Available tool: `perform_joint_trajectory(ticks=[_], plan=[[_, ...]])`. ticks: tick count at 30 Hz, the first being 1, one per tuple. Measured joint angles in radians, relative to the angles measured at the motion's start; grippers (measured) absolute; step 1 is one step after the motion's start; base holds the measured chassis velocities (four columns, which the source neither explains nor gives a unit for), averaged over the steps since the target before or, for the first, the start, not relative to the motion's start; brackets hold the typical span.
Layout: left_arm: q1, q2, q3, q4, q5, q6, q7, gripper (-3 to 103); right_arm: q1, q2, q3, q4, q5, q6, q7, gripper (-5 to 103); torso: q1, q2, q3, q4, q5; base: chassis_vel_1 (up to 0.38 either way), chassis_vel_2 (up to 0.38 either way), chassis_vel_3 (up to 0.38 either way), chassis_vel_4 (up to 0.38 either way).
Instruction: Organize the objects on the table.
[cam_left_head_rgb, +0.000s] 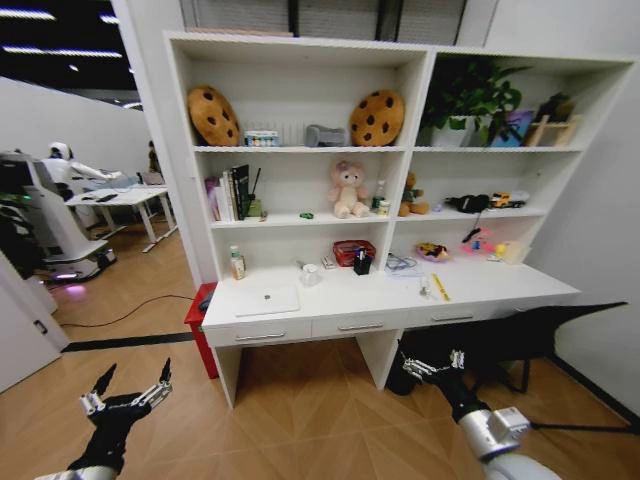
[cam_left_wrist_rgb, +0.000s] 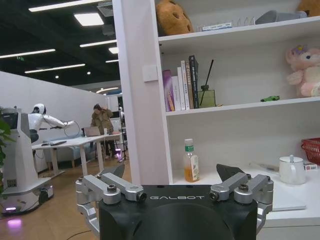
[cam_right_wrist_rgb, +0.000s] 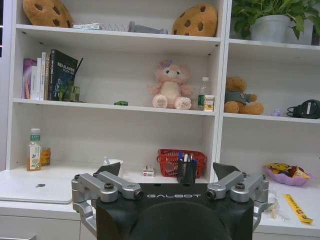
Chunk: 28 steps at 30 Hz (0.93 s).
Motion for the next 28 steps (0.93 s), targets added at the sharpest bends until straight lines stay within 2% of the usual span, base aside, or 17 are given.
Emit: perform_joint_trajectory(ticks=[2,3,8,11,28], plan=[[0.000,0.000,0.000,0.000,0.000,0.000,0.001,100,0.000,0.000,0.000,0.000,0.000,0.000,0.000,100,0.001,0.000,0.000,0.0004,0.0007,-0.073,0.081,0.141,-0.024],[0.000,0.000,0.000,0.000,0.000,0.000,0.001,100,0.000,0.000,0.000,0.000,0.000,0.000,0.000,100,0.001,0.000,0.000,0.0014,0.0005,-0.019,0.082,0.046,-0.046],[0.000,0.000,0.000,0.000,0.000,0.000,0.001,100,0.001,0.000,0.000,0.000,0.000,0.000,0.000,100,0.002,-0.001,0.001,0.0022,0.0003,-0.004,0.016,0.009,-0.009],[0.000,0.000,0.000,0.000,0.000,0.000,0.001,100,0.001,0.000,0.000,0.000,0.000,0.000,0.000,100,0.001,0.000,0.000,0.0010,0.0001,0.000,0.000,0.000,0.000],[0.000,0.000,0.000,0.000,0.000,0.000,0.001,100,0.000,0.000,0.000,0.000,0.000,0.000,0.000,100,0.001,0.000,0.000,0.0014,0.0001,0.000,0.000,0.000,0.000]])
